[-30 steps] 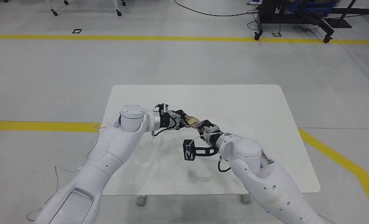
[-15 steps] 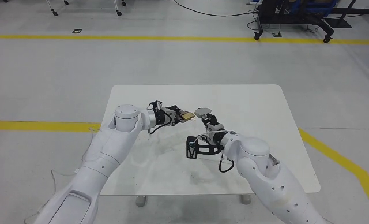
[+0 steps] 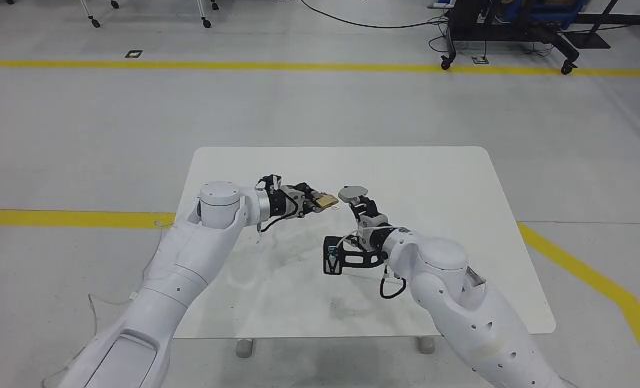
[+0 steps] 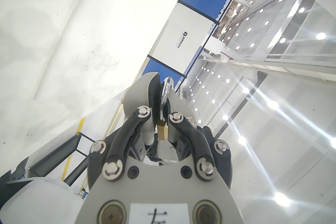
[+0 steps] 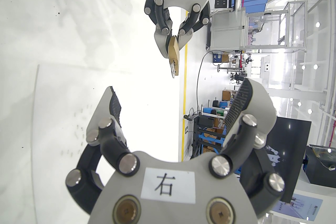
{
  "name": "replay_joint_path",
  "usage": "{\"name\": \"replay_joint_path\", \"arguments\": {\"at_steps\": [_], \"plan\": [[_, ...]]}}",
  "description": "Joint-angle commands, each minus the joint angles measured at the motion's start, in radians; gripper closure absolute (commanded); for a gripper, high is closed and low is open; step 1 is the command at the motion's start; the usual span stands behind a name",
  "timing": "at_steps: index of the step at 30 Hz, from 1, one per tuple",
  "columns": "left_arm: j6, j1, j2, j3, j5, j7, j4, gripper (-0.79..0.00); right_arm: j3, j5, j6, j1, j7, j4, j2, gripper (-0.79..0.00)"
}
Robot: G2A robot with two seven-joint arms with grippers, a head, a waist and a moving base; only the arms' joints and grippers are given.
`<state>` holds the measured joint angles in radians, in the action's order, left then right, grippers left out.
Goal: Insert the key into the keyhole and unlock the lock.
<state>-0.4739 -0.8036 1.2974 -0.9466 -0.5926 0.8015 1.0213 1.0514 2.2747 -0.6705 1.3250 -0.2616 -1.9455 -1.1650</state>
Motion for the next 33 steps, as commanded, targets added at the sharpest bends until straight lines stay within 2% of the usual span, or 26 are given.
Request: {"name": "replay_joint_path", "arguments": {"at_steps": [1,4,7,9,10,11,17,24,28,33], "plan": [[0.0,0.0,0.0,0.0,0.0,0.0,0.0,0.0,0.0,0.0,0.0,0.0,0.0,0.0,0.0,-0.785],[0.013,-0.008,-0.001,-0.001,0.011,-0.022,0.014,0.0,0.002,-0.025,0.008,0.005,0.018,0.001,-0.001,-0.785],[0.036,-0.027,-0.005,-0.012,0.028,-0.058,0.047,0.0,0.071,-0.186,0.022,0.024,0.113,0.04,0.001,-0.785],[0.051,-0.037,-0.008,-0.024,0.037,-0.078,0.065,0.0,0.124,-0.318,-0.01,0.038,0.203,0.077,0.005,-0.785],[0.058,-0.042,-0.01,-0.029,0.047,-0.089,0.075,0.0,0.153,-0.389,-0.031,0.046,0.257,0.099,0.007,-0.329],[0.066,-0.046,-0.013,-0.034,0.058,-0.101,0.084,0.0,0.179,-0.451,-0.063,0.054,0.305,0.123,0.01,-0.015],[0.115,-0.079,-0.026,-0.049,0.167,-0.187,0.158,0.0,0.237,-0.645,-0.339,0.046,0.411,0.255,0.029,0.0],[0.166,-0.117,-0.032,-0.042,0.263,-0.223,0.234,0.0,0.165,-0.799,-0.342,-0.004,0.452,0.378,0.041,0.0],[0.205,-0.131,-0.035,-0.036,0.293,-0.197,0.258,0.0,0.133,-0.857,-0.342,-0.058,0.453,0.447,0.038,0.0],[0.207,-0.131,-0.034,-0.039,0.274,-0.146,0.251,0.0,0.104,-0.862,-0.341,-0.101,0.465,0.491,0.034,0.0]]}}
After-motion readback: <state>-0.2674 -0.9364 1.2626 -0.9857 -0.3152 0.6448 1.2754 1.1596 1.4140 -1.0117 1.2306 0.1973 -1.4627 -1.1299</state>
